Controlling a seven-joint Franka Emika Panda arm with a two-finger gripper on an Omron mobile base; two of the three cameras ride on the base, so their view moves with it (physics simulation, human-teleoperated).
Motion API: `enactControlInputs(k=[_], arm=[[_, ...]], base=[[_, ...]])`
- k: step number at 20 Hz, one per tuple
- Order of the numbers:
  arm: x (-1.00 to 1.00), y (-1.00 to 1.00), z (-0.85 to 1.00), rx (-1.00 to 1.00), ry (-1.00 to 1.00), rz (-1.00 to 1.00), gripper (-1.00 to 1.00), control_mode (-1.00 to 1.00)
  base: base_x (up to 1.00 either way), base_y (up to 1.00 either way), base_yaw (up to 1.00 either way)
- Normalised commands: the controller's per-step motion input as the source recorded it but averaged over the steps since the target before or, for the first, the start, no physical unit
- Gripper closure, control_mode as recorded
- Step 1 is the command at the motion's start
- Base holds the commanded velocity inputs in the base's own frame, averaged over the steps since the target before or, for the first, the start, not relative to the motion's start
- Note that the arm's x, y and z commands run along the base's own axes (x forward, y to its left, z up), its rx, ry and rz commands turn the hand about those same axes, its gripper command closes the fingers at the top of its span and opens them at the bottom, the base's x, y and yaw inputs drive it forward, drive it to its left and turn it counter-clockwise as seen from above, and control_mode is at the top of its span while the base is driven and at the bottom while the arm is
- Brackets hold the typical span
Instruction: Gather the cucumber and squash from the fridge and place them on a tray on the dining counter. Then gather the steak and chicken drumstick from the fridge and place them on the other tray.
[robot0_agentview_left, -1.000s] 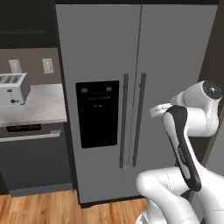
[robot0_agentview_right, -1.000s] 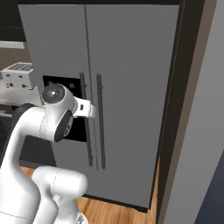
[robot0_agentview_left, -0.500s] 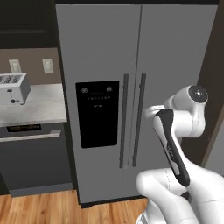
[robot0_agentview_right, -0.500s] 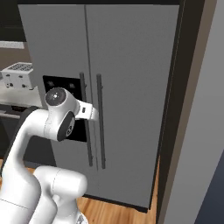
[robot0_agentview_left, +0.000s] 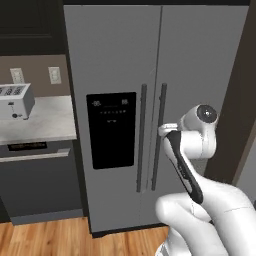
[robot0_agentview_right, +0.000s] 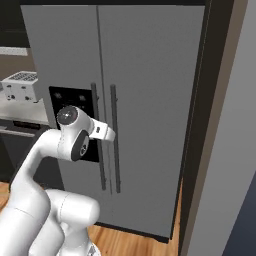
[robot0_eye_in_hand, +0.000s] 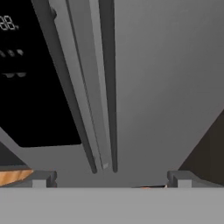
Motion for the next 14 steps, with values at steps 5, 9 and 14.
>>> enactControlInputs(k=[5, 9, 14], arm=[[0.53, 0.00, -0.30, 0.00, 0.02, 0.00, -1.00, -1.00], [0.45, 0.00, -0.28, 0.00, 0.00, 0.00, -1.00, -1.00], [0.44, 0.00, -0.22, 0.00, 0.00, 0.00, -1.00, -1.00]], base=[[0.00, 0.00, 0.00], [0.00, 0.00, 0.00], [0.00, 0.00, 0.00]])
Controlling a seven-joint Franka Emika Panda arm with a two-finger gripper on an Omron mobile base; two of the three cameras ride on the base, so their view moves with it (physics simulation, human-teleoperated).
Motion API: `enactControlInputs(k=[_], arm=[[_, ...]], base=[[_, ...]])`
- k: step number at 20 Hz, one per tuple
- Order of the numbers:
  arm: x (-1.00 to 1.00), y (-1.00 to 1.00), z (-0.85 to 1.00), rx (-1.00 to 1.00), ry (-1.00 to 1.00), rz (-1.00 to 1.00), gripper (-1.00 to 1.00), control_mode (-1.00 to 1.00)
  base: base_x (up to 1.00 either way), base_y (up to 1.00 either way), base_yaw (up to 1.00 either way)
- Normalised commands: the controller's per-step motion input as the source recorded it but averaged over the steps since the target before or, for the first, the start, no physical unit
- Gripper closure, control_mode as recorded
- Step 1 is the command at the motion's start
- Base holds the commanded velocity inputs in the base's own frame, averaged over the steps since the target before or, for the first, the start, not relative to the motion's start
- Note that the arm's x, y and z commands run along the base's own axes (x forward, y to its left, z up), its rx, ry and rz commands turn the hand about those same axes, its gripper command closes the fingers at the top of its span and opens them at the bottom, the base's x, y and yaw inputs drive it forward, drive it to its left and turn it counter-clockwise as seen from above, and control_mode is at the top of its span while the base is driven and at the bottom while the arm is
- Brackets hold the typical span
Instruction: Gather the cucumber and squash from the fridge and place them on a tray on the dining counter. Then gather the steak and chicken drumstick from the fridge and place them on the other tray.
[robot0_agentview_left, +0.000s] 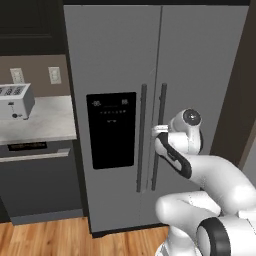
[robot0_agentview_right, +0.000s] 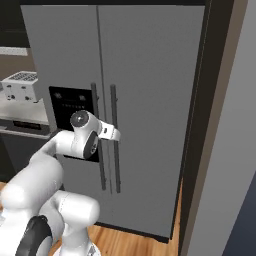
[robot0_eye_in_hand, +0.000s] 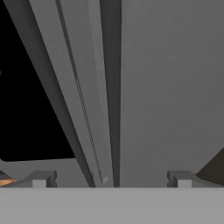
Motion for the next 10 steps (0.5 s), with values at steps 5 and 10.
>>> enactControlInputs(k=[5, 10], arm=[[0.38, 0.00, -0.23, 0.00, 0.00, 0.00, -1.00, -1.00], [0.35, 0.00, -0.06, 0.00, 0.00, 0.00, -1.00, -1.00]], base=[[0.00, 0.00, 0.00], [0.00, 0.00, 0.00]])
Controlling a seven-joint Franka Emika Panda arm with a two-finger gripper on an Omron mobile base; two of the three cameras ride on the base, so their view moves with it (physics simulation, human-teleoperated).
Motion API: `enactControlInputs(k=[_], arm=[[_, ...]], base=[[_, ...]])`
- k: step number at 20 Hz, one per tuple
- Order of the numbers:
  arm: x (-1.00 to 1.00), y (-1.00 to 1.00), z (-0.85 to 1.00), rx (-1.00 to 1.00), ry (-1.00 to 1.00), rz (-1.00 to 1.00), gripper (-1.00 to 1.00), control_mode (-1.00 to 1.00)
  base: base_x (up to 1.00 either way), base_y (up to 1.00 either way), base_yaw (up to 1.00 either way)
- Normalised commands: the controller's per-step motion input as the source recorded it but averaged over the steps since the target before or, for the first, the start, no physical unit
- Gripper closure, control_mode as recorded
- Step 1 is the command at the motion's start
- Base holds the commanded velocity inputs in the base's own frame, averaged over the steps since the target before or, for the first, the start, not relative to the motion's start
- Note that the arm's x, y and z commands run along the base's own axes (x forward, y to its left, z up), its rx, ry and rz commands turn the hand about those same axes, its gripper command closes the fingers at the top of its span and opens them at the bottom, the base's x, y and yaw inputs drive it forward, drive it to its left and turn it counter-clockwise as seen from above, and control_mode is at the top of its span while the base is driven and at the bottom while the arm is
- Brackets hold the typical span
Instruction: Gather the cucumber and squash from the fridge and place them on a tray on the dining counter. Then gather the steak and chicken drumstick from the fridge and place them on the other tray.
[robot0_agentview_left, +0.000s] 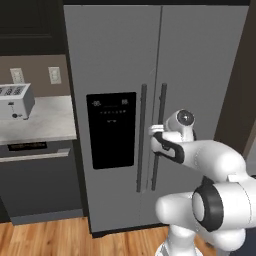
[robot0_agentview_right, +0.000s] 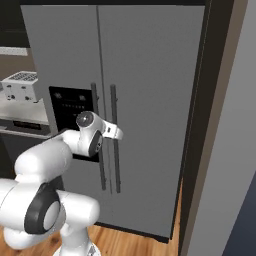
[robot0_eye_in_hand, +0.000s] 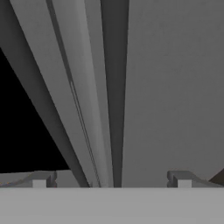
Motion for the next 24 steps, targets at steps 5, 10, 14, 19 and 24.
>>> enactControlInputs(k=[5, 10, 14, 19, 24], arm=[[0.33, -0.10, 0.00, 0.01, 0.01, 0.00, -1.00, -1.00], [0.39, 0.00, -0.08, 0.00, 0.01, 0.00, -1.00, -1.00], [0.32, 0.00, -0.12, 0.00, 0.00, 0.00, -1.00, -1.00], [0.32, 0.00, -0.16, 0.00, 0.00, 0.00, -1.00, -1.00], [0.34, 0.00, -0.22, 0.00, -0.01, 0.00, -1.00, -1.00]], base=[[0.00, 0.00, 0.00], [0.00, 0.00, 0.00], [0.00, 0.00, 0.00], [0.00, 0.00, 0.00], [0.00, 0.00, 0.00]])
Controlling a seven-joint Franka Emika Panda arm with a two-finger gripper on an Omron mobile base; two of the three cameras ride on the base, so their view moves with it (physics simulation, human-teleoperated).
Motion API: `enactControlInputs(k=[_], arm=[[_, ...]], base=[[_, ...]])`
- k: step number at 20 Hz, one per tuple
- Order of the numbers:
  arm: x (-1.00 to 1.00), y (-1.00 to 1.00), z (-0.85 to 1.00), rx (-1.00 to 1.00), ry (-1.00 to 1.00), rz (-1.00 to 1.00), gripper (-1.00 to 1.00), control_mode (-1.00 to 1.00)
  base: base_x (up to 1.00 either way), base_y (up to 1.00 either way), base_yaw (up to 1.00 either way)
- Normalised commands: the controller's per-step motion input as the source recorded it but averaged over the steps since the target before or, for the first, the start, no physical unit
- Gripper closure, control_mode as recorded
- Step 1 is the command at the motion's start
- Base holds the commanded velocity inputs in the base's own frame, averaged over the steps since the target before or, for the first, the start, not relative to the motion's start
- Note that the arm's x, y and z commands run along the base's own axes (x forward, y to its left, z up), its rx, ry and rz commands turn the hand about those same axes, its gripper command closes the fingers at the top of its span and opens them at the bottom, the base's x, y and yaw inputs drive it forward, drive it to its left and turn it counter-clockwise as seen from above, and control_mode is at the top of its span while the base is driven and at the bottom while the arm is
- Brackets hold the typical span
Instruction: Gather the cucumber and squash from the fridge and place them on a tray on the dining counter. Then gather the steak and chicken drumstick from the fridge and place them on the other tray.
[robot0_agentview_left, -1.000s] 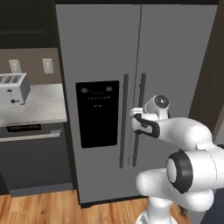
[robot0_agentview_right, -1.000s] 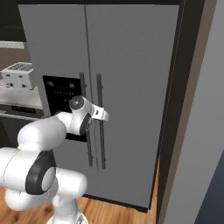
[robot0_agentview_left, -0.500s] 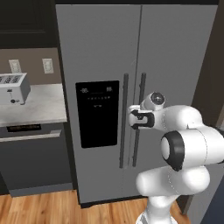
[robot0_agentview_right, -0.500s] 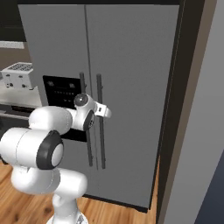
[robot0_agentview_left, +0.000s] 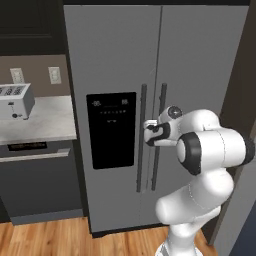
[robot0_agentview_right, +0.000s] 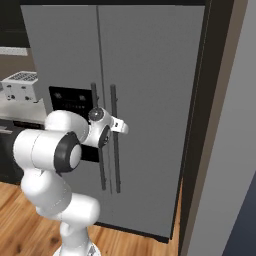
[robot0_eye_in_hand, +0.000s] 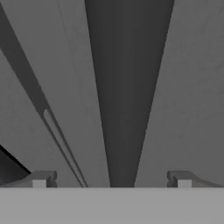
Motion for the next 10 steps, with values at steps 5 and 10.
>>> enactControlInputs(k=[5, 10], arm=[[0.39, -0.03, -0.24, 0.00, 0.00, 0.00, -1.00, -1.00], [0.37, -0.07, -0.25, 0.00, 0.00, 0.00, -1.00, -1.00]], base=[[0.00, 0.00, 0.00], [0.00, 0.00, 0.00]])
